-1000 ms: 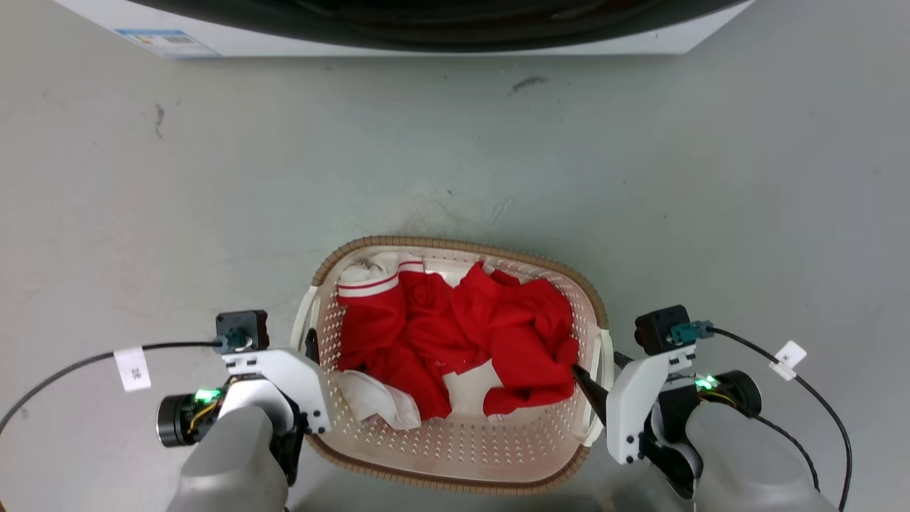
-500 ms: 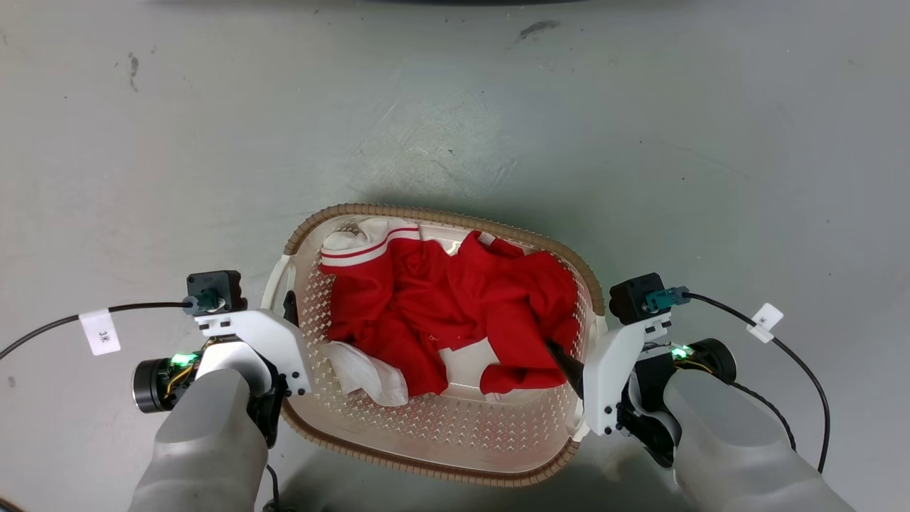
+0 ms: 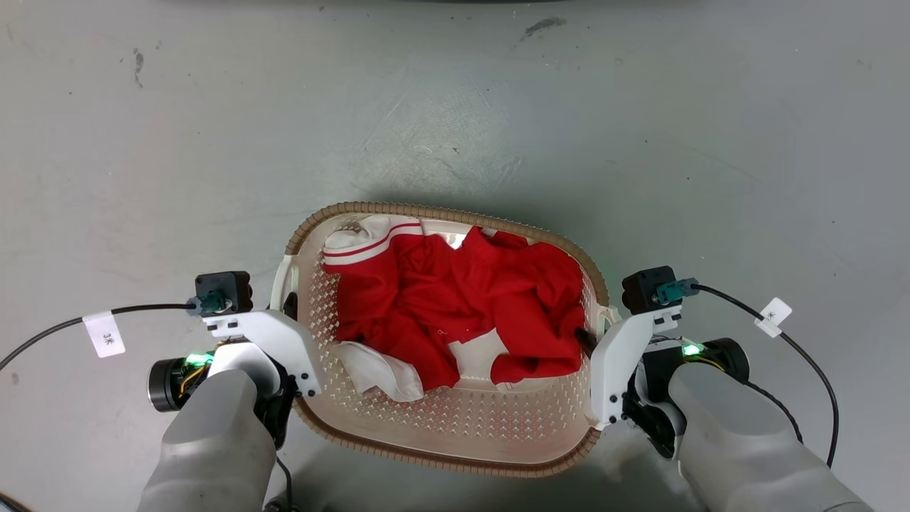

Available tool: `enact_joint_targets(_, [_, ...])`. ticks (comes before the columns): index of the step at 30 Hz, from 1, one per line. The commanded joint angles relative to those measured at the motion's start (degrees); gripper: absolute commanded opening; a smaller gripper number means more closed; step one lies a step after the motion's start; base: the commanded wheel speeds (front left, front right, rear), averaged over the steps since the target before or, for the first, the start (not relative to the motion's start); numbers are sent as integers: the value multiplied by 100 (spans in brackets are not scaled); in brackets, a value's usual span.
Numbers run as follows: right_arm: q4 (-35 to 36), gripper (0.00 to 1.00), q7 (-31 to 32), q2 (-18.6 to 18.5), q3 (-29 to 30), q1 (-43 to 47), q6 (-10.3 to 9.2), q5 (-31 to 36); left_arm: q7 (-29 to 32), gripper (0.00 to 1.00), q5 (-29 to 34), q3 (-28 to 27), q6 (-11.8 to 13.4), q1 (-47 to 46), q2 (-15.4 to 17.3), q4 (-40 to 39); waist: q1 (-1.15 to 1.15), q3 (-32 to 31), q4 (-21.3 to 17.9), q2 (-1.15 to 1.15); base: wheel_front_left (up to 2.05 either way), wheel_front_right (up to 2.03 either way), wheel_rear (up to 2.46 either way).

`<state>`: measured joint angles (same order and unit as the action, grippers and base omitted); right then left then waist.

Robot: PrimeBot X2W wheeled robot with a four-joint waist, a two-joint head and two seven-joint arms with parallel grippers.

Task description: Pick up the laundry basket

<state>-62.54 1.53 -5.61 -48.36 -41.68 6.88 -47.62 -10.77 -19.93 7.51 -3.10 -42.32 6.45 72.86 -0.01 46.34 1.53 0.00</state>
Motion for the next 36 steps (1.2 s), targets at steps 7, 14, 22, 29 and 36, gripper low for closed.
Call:
enact_joint_targets(7, [20,0,99,-62,-316,18,109,-322,217,0,-125,24,-59,87,-107,85,1,-325,5,0,0,0,0])
enact_joint_targets(14, [62,0,448,-234,-546,92,108,-713,685,0,-210,121,-209,178,-209,93,1,-1029,-48,0,0,0,0])
enact_joint_targets(22, [135,0,1155,-453,-767,99,109,-1203,1575,0,-302,289,-309,137,-307,100,1,-1891,-138,0,0,0,0])
enact_joint_targets(29, [187,0,1750,-658,-954,12,109,-1545,2459,0,-410,453,-395,-34,-336,99,1,-2606,-187,0,0,0,0])
enact_joint_targets(36, [182,0,2247,-799,-1101,-51,108,-1830,3193,0,-541,595,-424,-168,-351,97,1,-3224,-187,0,0,0,0])
